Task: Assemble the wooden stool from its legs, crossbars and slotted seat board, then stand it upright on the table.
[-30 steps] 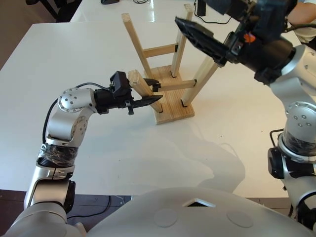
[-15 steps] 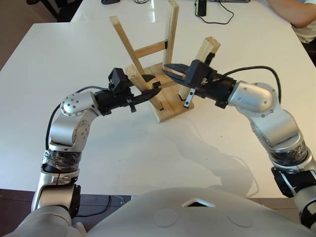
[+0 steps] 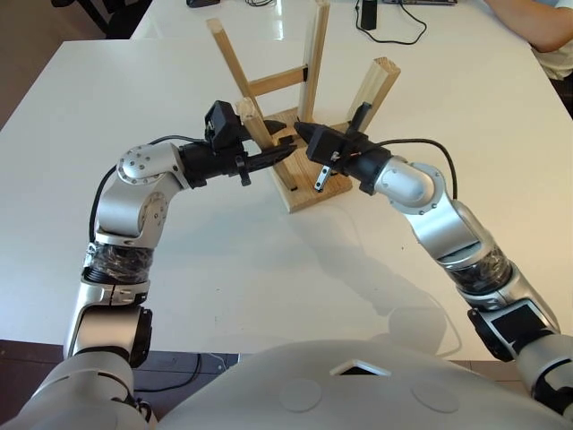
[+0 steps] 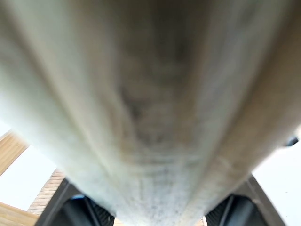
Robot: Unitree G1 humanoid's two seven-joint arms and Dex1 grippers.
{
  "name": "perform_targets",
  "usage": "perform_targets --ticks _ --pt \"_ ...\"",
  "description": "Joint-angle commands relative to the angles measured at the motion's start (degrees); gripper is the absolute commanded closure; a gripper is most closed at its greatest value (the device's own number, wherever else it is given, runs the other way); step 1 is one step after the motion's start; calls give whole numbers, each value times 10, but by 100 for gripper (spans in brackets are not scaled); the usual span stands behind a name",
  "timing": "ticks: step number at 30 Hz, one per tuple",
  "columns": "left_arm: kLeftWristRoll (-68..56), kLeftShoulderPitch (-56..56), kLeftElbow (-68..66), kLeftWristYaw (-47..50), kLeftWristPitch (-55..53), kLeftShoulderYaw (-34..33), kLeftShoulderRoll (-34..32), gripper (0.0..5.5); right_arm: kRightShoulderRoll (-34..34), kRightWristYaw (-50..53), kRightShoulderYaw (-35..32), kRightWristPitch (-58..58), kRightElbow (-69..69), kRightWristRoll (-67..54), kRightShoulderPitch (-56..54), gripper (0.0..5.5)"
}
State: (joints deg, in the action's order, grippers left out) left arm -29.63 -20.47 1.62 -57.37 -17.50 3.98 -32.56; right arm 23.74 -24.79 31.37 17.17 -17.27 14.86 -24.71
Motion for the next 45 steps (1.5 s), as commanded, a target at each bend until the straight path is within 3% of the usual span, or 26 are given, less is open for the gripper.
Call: perform_targets --ticks 1,9,14,20,27,32,35,38,41,43,45 --pt "22 0 -63 -13 -39 27 6 347 -4 -13 11 -5 21 27 13 550" --pt "11 -29 -105 -39 -63 30 15 346 -65 36 -50 -6 36 43 -42 550" --pt "5 -40 -127 -51 -74 28 22 345 -57 7 -1 -31 103 84 -38 550" --pt "16 -40 -149 -62 -79 38 25 342 -29 -46 -9 -23 59 72 1 550" --pt "29 -43 -144 -59 -77 47 27 342 -60 -25 -79 -10 21 64 -42 550" --pt "57 -52 -149 -55 -90 72 15 342 -60 -27 -23 -21 54 106 2 550" --pt "71 -64 -155 -69 -98 94 1 342 -75 -26 -43 1 35 87 15 550" --pt "74 -83 -164 -74 -104 102 -7 342 -95 -14 -114 1 13 34 -12 550" --pt "72 -95 -168 -81 -105 109 -9 342 -126 -7 -258 33 -36 -100 -82 550" --pt "68 -99 -169 -84 -104 110 -8 342 -80 4 -347 43 -12 -130 -118 550" --pt "63 -95 -163 -85 -100 108 -6 342 -1 31 -385 24 78 -84 -123 550"
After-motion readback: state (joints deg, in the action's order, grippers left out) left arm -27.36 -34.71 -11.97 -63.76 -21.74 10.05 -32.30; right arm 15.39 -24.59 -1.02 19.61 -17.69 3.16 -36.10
